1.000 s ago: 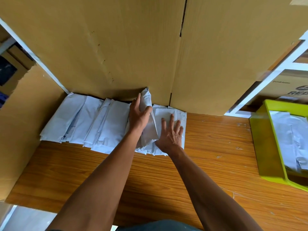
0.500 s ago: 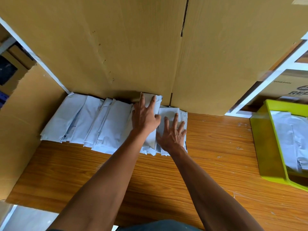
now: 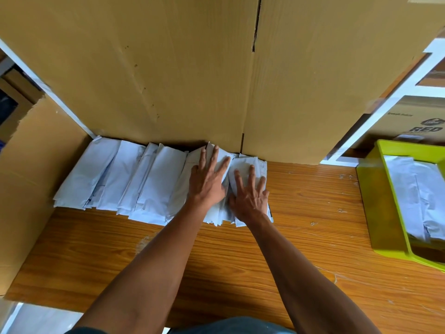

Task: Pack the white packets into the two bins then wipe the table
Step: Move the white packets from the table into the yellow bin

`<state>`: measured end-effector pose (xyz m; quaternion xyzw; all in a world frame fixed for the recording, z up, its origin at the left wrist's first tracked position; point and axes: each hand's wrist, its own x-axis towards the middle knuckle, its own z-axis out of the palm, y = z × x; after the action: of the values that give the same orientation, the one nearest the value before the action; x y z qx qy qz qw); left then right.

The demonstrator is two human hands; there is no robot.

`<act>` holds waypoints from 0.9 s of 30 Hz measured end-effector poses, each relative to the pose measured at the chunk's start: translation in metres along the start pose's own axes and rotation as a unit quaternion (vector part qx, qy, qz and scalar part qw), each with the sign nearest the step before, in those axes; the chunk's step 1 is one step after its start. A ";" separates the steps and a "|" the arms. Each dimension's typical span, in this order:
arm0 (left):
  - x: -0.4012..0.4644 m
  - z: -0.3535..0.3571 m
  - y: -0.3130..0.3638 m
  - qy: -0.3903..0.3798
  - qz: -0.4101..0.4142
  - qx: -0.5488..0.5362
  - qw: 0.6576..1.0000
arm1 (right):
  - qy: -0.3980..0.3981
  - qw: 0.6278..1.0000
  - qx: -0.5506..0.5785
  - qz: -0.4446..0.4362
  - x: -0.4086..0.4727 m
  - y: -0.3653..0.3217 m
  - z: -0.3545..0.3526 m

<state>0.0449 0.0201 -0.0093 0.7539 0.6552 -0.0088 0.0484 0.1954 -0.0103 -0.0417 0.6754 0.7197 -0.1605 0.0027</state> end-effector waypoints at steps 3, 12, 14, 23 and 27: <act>-0.001 0.005 0.000 0.000 0.018 0.006 1.000 | 0.005 1.000 0.000 -0.006 -0.002 0.001 -0.003; -0.002 -0.004 0.012 0.023 -0.002 -0.042 0.999 | 0.042 0.999 0.025 -0.010 -0.009 0.015 -0.013; -0.004 -0.012 0.018 0.032 -0.012 -0.070 0.997 | 0.051 0.998 0.039 -0.006 -0.012 0.019 -0.020; -0.015 -0.051 0.079 0.093 0.015 -0.139 0.986 | 0.121 0.991 0.054 0.033 -0.041 0.052 -0.071; -0.020 -0.058 0.125 0.104 0.030 -0.186 0.977 | 0.156 0.984 0.053 0.062 -0.059 0.090 -0.097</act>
<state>0.1630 -0.0117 0.0576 0.7477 0.6240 0.1931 0.1192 0.3092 -0.0415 0.0426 0.7345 0.6588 -0.0907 -0.1353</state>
